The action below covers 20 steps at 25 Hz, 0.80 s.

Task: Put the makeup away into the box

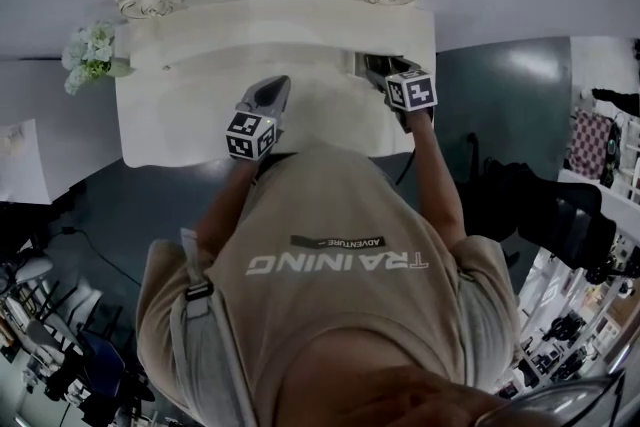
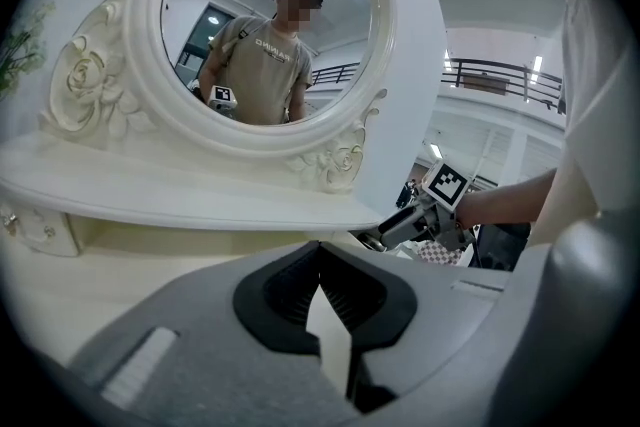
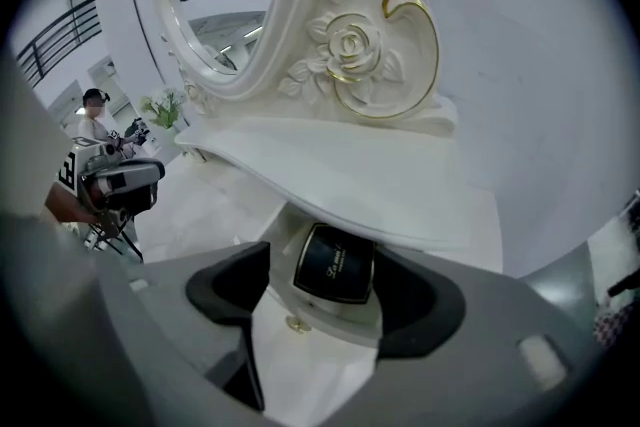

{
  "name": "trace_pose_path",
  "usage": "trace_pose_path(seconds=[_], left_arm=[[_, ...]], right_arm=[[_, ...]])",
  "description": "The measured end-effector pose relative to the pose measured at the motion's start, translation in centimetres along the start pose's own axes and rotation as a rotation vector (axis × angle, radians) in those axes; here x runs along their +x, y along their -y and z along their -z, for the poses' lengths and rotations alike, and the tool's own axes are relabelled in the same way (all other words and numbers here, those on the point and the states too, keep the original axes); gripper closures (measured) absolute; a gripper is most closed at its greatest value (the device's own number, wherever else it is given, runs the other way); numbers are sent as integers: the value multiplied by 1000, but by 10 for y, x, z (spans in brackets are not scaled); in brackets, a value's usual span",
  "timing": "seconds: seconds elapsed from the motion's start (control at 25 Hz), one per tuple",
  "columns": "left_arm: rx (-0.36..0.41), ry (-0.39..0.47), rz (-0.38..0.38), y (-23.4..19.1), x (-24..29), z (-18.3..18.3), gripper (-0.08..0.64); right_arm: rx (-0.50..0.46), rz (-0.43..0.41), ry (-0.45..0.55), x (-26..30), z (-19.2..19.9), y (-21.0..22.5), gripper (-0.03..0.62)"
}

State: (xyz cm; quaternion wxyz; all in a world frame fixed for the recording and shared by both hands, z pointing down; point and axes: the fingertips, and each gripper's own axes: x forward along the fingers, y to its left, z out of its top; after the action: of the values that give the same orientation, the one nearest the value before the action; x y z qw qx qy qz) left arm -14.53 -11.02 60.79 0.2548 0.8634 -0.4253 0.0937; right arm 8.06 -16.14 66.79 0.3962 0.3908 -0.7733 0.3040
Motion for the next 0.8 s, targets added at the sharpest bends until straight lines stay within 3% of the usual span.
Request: trace_pose_path(seconds=[0.4,0.56,0.64,0.8], left_arm=[[74,1,6,10,-1,-21,560],[111,-10,41,15,1,-30,560],[120,-14,57,24,3,-30,560],[144,-39,105,31,4,-26,560]], right_arm=[[-41,37,81,-34,4,-2,268],[-64,113,141,-52,1,-1,416],[-65,138,159,-61,3,2,551],[-7,150,185,-63,14,-3,589]])
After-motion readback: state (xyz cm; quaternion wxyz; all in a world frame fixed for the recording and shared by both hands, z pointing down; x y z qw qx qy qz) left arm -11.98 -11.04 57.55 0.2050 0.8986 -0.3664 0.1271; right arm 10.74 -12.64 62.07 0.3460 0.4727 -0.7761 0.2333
